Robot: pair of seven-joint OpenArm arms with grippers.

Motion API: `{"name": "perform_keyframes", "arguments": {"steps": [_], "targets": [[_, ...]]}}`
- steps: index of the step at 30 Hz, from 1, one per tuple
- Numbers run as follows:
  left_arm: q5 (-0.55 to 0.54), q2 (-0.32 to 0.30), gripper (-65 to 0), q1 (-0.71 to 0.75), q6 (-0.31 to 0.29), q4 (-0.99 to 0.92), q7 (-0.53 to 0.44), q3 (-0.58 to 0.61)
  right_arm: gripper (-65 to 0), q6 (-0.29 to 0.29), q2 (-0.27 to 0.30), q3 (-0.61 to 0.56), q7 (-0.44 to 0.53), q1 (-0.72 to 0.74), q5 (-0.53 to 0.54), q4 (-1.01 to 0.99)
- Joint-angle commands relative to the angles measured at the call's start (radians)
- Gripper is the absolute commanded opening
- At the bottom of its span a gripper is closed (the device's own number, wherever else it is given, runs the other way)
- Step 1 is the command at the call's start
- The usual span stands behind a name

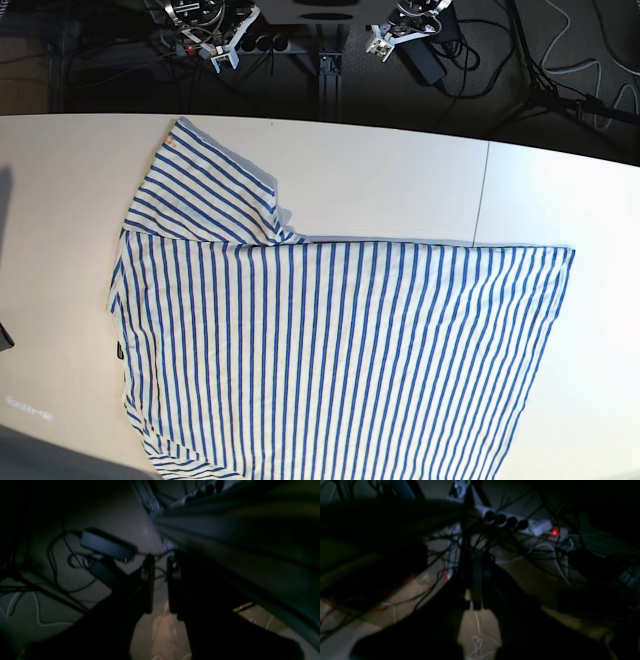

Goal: Fold the T-shirt properly

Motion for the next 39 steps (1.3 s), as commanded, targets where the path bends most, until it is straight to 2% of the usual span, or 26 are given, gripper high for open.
{"name": "perform_keyframes", "arguments": {"steps": [1, 4, 6, 13, 17, 22, 32, 39], "targets": [[-0.002, -0.006, -52.6, 0.016, 0.012, 0.038, -0.013, -0.011, -65.0, 0.022, 0.01, 0.003, 0.011, -0.029, 0.008, 0.034], [-0.003, -0.021, -52.6, 0.058, -0.002, 0.135, 0.015, -0.043, -65.0, 0.042, 0.032, 0.003, 0.009, -0.09, 0.069, 0.129], [-0.017, -0.031, -52.6, 0.083, -0.045, 0.204, 0.048, -0.062, -65.0, 0.061, 0.053, 0.003, 0.004, -0.127, 0.127, 0.194], [-0.1, -0.059, -52.6, 0.19, -0.111, 0.486, 0.1, -0.098, -65.0, 0.075, 0.131, 0.003, -0.161, -0.224, 0.272, 0.386], [-0.104, -0.058, -52.6, 0.262, -0.112, 0.652, 0.107, -0.102, -65.0, 0.075, 0.179, 0.003, -0.216, -0.283, 0.339, 0.489], [-0.15, -0.058, -52.6, 0.333, -0.129, 0.823, 0.132, -0.102, -65.0, 0.086, 0.229, 0.003, -0.215, -0.367, 0.389, 0.625], [-0.153, -0.06, -52.6, 0.451, -0.129, 1.076, 0.189, -0.102, -65.0, 0.09, 0.316, 0.007, -0.219, -0.51, 0.489, 0.967], [-0.18, -0.135, -52.6, 0.529, -0.13, 1.28, 0.239, -0.102, -65.0, 0.09, 0.36, 0.068, -0.286, -0.535, 0.581, 1.184]]}}
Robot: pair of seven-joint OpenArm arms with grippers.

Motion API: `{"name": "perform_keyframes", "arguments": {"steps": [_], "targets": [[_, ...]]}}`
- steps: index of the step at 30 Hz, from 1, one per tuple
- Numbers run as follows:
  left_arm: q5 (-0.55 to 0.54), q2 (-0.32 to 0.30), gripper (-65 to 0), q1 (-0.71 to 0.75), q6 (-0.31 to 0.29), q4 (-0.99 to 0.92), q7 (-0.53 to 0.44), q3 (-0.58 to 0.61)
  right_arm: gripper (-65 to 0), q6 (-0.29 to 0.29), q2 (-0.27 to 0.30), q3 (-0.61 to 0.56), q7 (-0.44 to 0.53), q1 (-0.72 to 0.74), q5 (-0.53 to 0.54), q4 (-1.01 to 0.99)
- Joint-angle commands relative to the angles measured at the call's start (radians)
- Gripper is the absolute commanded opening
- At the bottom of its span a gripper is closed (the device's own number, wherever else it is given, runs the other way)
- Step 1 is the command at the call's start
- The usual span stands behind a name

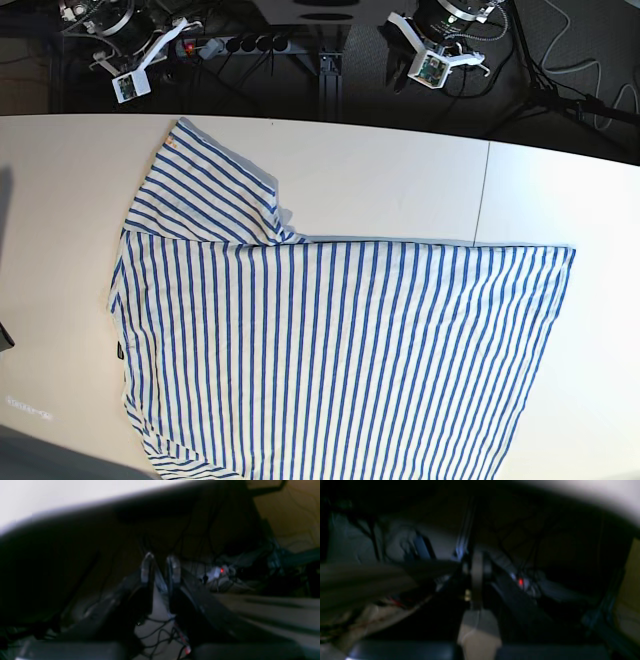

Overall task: Fold the T-shirt properly
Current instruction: 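Move both grippers down to the shirt's sleeve and hem corners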

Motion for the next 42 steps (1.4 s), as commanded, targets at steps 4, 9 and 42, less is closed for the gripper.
{"name": "perform_keyframes", "arguments": {"steps": [4, 9, 42], "targets": [[-0.039, -0.043, -52.5, 0.042, -0.011, 0.123, 0.02, 0.0, -65.0, 0.056, 0.019, 0.085, 0.011, -0.002, 0.099, 0.093], [-0.089, -0.078, -52.4, 0.047, -0.01, 0.216, 0.079, 0.0, -49.9, 0.056, 0.019, 0.166, 0.011, 0.033, 0.19, 0.146], [-0.359, -0.12, -29.1, -0.105, 0.045, 0.232, 0.185, -0.358, -26.4, 0.029, -0.145, 0.151, -0.219, 0.268, 0.402, -0.144]]}}
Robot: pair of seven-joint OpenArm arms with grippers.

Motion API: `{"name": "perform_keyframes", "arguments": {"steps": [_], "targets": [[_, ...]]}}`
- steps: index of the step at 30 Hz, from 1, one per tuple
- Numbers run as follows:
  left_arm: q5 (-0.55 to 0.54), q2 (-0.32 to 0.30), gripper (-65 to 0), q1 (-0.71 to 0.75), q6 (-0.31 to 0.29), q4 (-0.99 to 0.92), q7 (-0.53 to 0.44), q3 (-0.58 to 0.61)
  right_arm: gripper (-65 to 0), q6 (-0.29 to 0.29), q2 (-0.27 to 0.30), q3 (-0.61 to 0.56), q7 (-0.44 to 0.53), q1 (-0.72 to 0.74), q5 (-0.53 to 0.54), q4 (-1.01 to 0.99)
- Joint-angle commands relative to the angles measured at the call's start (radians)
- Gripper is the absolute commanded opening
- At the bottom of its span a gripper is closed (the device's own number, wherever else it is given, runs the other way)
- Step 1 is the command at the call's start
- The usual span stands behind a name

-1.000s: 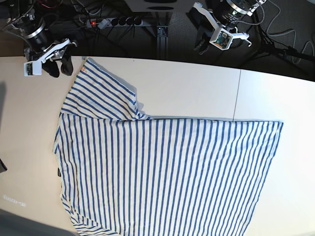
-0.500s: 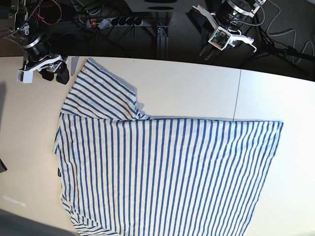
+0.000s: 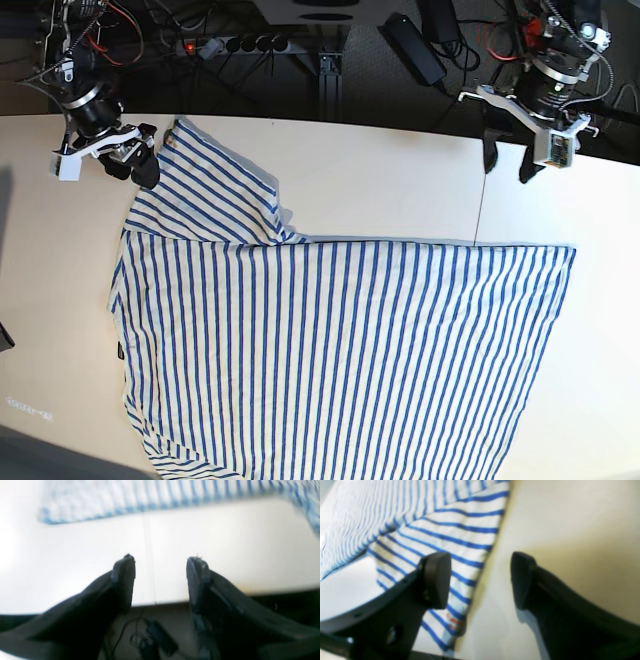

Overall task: Fold the T-shirt properly
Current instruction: 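Move both grippers down to the shirt's sleeve and hem corners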

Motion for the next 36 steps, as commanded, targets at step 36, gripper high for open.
{"name": "perform_keyframes", "arguments": {"steps": [36], "targets": [[-0.267, -0.253, -29.1, -0.764, -0.182, -0.984, 0.129, -0.094, -26.4, 0.034, -0.063, -0.024, -0.071, -0.014, -0.097, -0.005]]}}
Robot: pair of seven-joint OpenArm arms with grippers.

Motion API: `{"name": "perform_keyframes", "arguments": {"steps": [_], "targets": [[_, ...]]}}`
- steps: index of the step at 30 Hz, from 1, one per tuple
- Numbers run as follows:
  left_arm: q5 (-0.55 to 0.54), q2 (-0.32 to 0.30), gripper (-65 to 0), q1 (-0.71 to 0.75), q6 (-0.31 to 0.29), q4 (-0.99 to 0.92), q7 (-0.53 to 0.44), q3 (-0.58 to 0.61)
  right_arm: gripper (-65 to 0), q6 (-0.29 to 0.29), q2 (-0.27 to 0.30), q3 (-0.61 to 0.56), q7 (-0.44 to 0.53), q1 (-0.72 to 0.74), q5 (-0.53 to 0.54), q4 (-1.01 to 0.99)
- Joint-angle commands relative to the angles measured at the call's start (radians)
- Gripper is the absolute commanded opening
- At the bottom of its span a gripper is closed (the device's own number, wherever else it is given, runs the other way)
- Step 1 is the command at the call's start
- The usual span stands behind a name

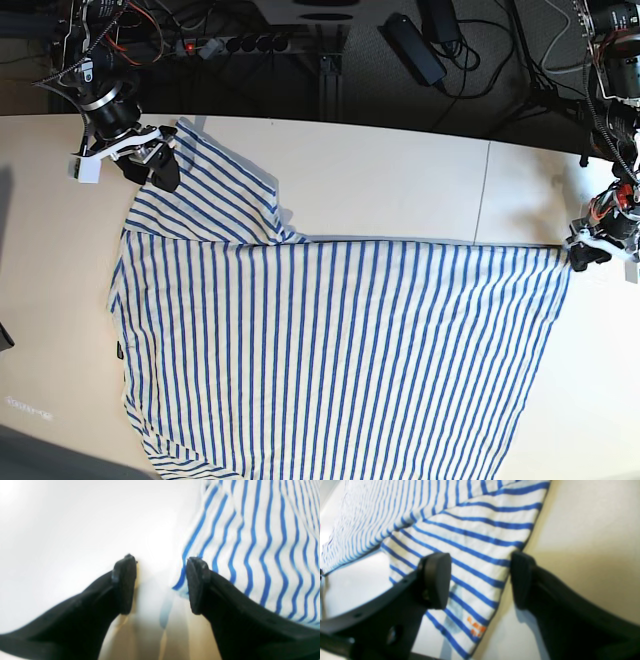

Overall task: Fold the T-shirt properly
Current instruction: 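Move both grippers down to the shirt's sleeve and hem corners, then pinch the shirt edge with both grippers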

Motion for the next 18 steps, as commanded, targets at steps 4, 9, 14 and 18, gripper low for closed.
{"name": "perform_keyframes", "arguments": {"steps": [4, 9, 14, 18], "targets": [[-0.043, -0.013, -29.1, -0.051, -0.068, -0.051, 0.029, 0.006, -26.4, 0.027, -0.001, -0.008, -0.089, -0.018, -0.037, -0.01], [-0.068, -0.013, -29.1, -0.055, -0.079, -0.063, 0.056, 0.09, -26.4, 0.027, -0.001, -0.008, -0.089, -0.018, -0.037, -0.01], [-0.058, 0.013, -29.1, -0.057, -0.079, -0.063, 0.056, 0.2, -26.4, 0.027, -0.001, -0.008, -0.089, -0.018, -0.037, -0.01], [-0.005, 0.057, -29.1, -0.056, -0.064, -0.063, 0.057, 0.208, -26.4, 0.027, -0.001, -0.008, -0.089, -0.018, -0.037, -0.01]]}}
